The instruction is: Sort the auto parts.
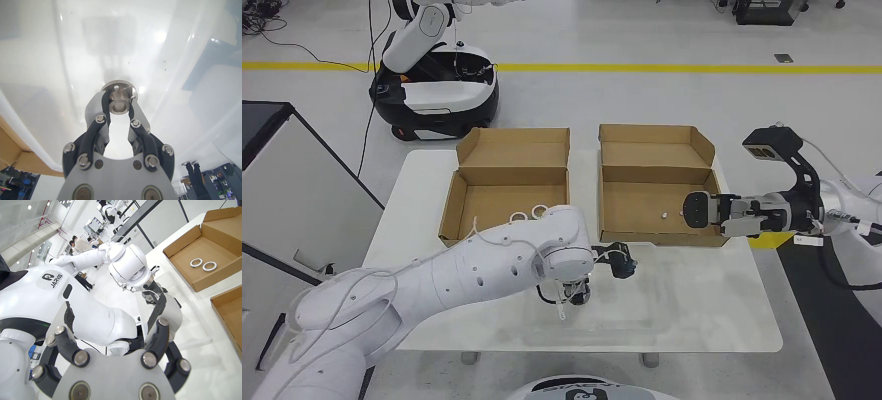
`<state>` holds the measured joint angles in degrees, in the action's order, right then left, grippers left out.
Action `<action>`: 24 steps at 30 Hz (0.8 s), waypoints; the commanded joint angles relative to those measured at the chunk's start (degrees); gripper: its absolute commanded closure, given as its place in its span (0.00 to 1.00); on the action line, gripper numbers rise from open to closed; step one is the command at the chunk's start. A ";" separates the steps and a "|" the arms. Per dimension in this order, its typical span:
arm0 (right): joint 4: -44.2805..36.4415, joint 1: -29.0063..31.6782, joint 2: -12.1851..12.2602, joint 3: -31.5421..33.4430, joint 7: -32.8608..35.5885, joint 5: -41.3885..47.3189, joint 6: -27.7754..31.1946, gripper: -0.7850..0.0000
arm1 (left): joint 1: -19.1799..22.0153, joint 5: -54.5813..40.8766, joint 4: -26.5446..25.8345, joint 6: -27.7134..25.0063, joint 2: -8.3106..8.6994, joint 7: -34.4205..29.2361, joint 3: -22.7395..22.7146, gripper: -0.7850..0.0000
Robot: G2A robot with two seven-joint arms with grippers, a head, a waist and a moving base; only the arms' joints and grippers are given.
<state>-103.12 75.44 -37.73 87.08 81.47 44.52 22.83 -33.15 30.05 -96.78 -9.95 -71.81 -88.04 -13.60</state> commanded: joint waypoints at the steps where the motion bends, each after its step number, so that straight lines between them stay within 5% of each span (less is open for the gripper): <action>1: 0.00 0.00 0.00 0.00 0.00 0.00 0.00 0.00 | 0.75 -0.73 -2.26 0.81 0.81 0.04 -0.65 1.00; 11: 0.00 0.00 0.00 0.00 0.00 0.00 0.00 0.00 | 3.25 -4.61 -13.84 2.44 6.98 0.04 -6.12 1.00; 19: 0.00 0.00 0.00 0.00 0.00 0.00 0.00 0.00 | 0.71 -5.98 -22.03 1.07 12.85 0.04 -12.95 1.00; 24: 0.00 0.00 0.00 0.00 0.00 0.00 0.00 0.00 | 0.42 -5.80 -22.96 0.40 13.31 0.04 -13.43 1.00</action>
<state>-103.12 75.44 -37.73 87.08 81.47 44.52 22.83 -32.75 24.27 -119.79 -9.58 -58.46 -88.00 -27.07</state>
